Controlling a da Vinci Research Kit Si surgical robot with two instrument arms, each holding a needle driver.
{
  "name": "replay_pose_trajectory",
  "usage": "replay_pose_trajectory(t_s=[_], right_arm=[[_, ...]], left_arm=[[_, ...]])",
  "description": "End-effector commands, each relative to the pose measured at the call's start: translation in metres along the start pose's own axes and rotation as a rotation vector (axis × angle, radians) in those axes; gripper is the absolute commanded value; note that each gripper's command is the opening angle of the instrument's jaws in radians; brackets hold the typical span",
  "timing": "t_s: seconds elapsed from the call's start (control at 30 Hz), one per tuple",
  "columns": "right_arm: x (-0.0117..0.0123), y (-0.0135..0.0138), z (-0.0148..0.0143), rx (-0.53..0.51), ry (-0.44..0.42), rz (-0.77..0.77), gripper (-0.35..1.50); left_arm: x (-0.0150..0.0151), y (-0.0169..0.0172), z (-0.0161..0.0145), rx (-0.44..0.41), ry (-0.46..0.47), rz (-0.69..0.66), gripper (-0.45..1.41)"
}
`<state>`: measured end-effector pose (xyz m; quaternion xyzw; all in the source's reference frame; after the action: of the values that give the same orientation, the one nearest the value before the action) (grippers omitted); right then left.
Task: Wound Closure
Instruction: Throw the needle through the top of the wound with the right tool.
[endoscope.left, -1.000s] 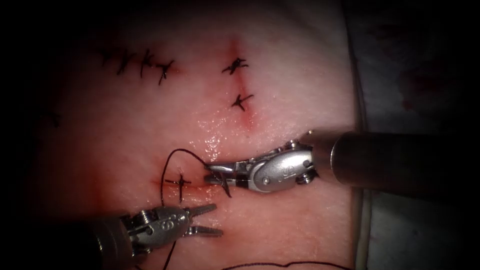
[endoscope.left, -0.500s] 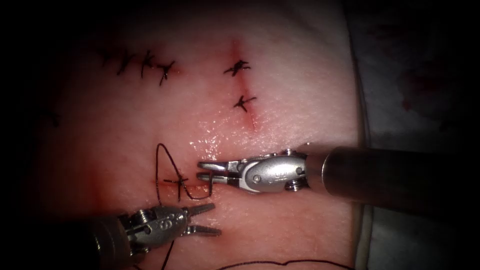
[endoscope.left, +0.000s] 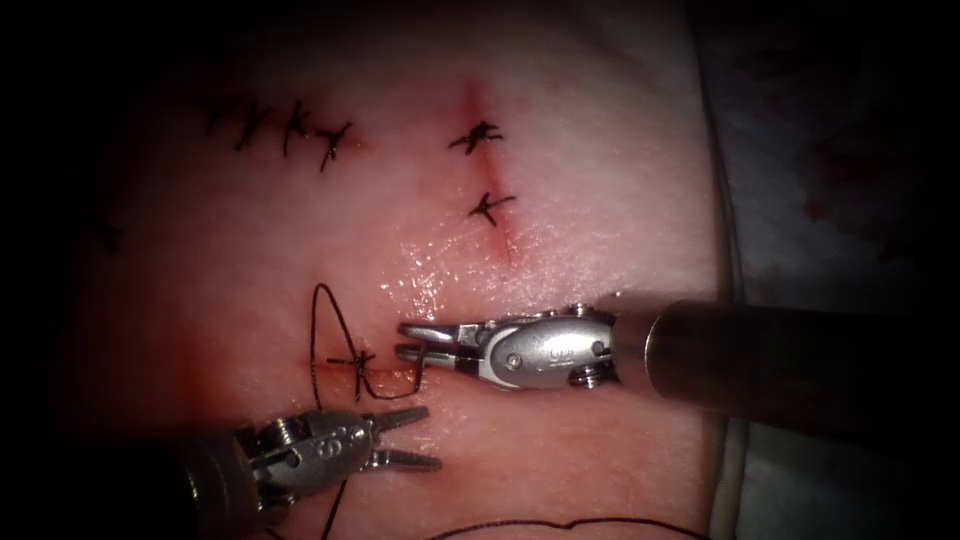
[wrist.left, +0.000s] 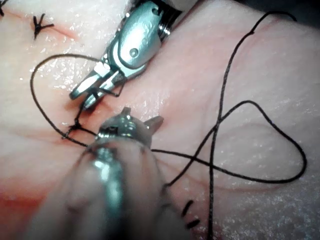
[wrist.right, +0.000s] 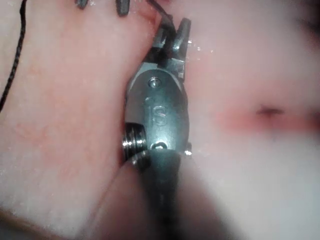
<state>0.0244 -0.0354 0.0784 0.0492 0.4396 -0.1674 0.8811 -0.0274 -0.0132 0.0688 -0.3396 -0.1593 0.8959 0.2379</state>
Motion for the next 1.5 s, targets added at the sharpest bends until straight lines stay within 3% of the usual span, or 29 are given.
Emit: replay_pose_trajectory(t_s=[0.03, 0.17, 0.3, 0.4, 0.53, 0.7, 0.8, 1.03, 1.5], right_arm=[[0.0011, 0.0005, 0.0005, 0.002, -0.010, -0.054, -0.35], [0.0036, 0.0003, 0.0002, 0.021, -0.045, -0.164, -0.35], [0.0036, 0.0005, 0.0001, 0.030, -0.049, -0.167, -0.35], [0.0024, 0.0012, -0.0002, 0.029, -0.057, -0.161, -0.35], [0.0001, 0.0019, -0.0007, 0.025, -0.008, -0.029, -0.35], [-0.0042, -0.0003, 0.0010, 0.074, 0.007, 0.131, -0.35], [-0.0071, -0.0028, 0.0025, 0.129, -0.001, 0.208, -0.35], [-0.0074, -0.0048, 0.0032, 0.188, -0.030, 0.230, -0.35], [-0.0061, -0.0062, 0.0035, 0.373, -0.297, 0.071, -0.35]], left_arm=[[-0.0001, -0.0001, 0.0009, 0.000, 0.001, 0.001, 0.19], [-0.0007, -0.0001, 0.0005, -0.012, -0.023, -0.002, 0.17], [-0.0015, -0.0001, -0.0002, -0.014, -0.062, -0.004, 0.15], [-0.0022, 0.0002, -0.0003, -0.028, -0.106, -0.006, 0.15], [-0.0025, 0.0005, -0.0001, -0.031, -0.125, -0.007, 0.15], [-0.0025, 0.0005, 0.0000, -0.031, -0.128, -0.007, 0.15], [-0.0025, 0.0005, -0.0001, -0.032, -0.128, -0.007, 0.15], [-0.0024, 0.0005, 0.0000, -0.031, -0.128, -0.008, 0.15], [-0.0024, 0.0005, -0.0001, -0.033, -0.131, -0.007, 0.15]])
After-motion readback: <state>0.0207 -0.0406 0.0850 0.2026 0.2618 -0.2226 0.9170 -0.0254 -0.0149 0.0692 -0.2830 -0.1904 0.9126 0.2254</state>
